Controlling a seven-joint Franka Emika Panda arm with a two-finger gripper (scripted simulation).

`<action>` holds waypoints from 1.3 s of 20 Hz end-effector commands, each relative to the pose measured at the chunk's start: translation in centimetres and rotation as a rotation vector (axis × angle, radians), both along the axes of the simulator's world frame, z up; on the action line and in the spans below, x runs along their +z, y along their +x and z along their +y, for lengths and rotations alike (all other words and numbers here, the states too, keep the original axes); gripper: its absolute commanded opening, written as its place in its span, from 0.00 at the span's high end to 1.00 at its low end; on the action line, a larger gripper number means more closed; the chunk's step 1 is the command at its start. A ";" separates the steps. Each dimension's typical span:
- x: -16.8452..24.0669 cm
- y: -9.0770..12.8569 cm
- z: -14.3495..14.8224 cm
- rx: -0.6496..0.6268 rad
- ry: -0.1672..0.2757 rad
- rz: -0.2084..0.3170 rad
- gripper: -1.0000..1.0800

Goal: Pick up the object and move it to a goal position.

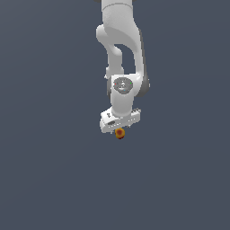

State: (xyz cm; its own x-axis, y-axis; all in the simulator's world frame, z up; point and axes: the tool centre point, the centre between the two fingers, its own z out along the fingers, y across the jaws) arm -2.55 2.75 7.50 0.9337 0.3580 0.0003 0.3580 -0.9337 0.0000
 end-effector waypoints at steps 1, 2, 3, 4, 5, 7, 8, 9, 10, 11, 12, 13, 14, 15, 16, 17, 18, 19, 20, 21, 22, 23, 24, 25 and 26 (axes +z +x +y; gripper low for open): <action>-1.1 -0.1 0.0 0.001 0.000 0.001 0.04; -1.6 -0.1 0.0 0.002 0.000 0.001 0.04; -2.2 -0.1 0.0 0.003 0.000 0.001 0.04; -2.6 -0.1 0.0 0.003 0.000 0.001 0.04; -3.0 -0.1 0.0 0.003 0.000 0.001 0.04; -3.6 -0.1 0.0 0.004 0.000 0.000 0.04; -3.8 -0.1 0.0 0.004 0.000 0.000 0.04; -3.9 -0.1 0.0 0.004 0.000 0.000 0.04; -4.0 0.0 0.0 0.004 0.000 0.000 0.04; -4.0 0.0 0.0 0.004 0.000 0.000 0.04; -4.0 0.0 0.0 0.004 0.000 0.000 1.00; -4.0 0.0 0.0 0.004 0.000 0.000 1.00; -4.0 0.0 0.0 0.004 0.000 0.000 1.00; -4.0 0.0 0.0 0.004 0.000 0.000 1.00; -4.0 0.0 0.0 0.004 0.000 0.000 1.00; -4.0 0.0 0.0 0.004 0.000 0.000 1.00; -4.0 0.0 0.0 0.004 0.000 0.000 1.00; -4.0 0.0 0.0 0.004 0.000 0.000 1.00; -4.0 0.0 0.0 0.004 0.000 0.000 1.00; -4.0 0.0 0.0 0.004 0.000 0.000 1.00; -3.8 0.0 0.4 0.009 0.002 -0.003 1.00; -3.8 0.1 0.4 0.010 0.002 -0.004 1.00; -3.6 0.2 0.3 0.011 0.002 -0.008 1.00; -3.4 0.5 0.3 0.013 0.003 -0.015 1.00; -3.1 0.9 0.2 0.016 0.004 -0.024 1.00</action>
